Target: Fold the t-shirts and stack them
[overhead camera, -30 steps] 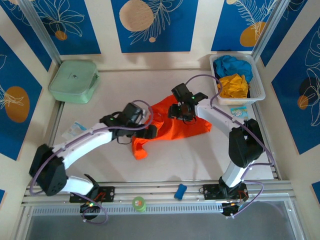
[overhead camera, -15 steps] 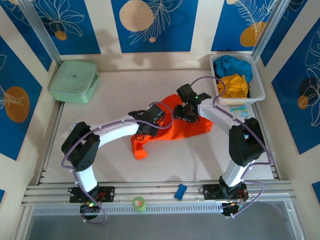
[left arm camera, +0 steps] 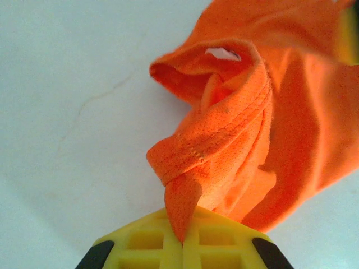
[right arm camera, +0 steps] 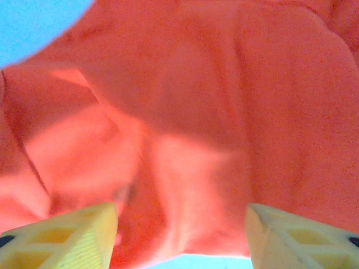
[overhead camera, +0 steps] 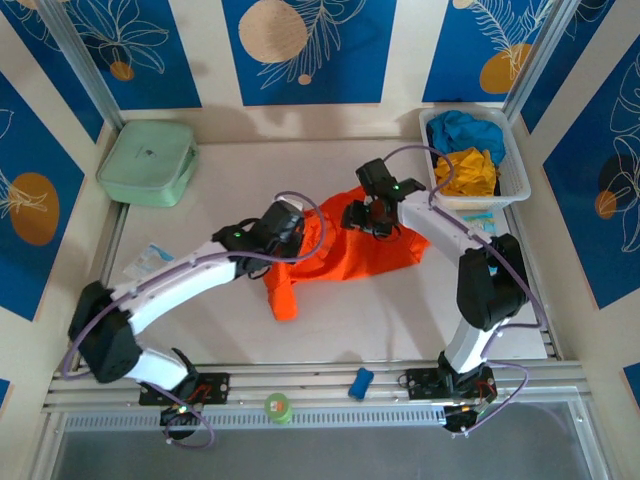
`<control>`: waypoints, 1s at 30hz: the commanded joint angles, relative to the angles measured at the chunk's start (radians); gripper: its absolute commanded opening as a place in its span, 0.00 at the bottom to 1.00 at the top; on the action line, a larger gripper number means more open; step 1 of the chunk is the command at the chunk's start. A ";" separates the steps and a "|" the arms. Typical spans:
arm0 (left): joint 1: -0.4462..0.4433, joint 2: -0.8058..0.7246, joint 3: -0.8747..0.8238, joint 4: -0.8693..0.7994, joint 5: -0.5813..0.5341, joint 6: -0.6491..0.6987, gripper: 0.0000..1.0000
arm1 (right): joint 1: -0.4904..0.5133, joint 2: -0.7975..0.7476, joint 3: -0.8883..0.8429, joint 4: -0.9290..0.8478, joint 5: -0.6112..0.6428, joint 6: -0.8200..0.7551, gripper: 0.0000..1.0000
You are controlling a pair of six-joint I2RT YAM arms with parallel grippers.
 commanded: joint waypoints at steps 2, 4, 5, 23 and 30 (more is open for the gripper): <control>0.002 -0.072 0.016 -0.098 0.077 0.065 0.00 | 0.001 0.100 0.161 -0.052 -0.085 -0.015 0.66; -0.001 -0.093 0.017 -0.127 0.083 0.069 0.00 | 0.003 0.156 0.235 -0.072 -0.118 -0.007 0.67; 0.001 -0.098 0.012 -0.135 0.085 0.069 0.00 | 0.005 0.178 0.268 -0.080 -0.130 -0.001 0.67; 0.000 -0.129 -0.187 -0.144 0.073 -0.131 0.00 | 0.006 0.519 0.603 -0.223 0.078 -0.165 0.78; -0.001 -0.116 -0.285 -0.141 0.066 -0.272 0.00 | -0.002 0.791 0.900 -0.292 0.199 -0.322 0.75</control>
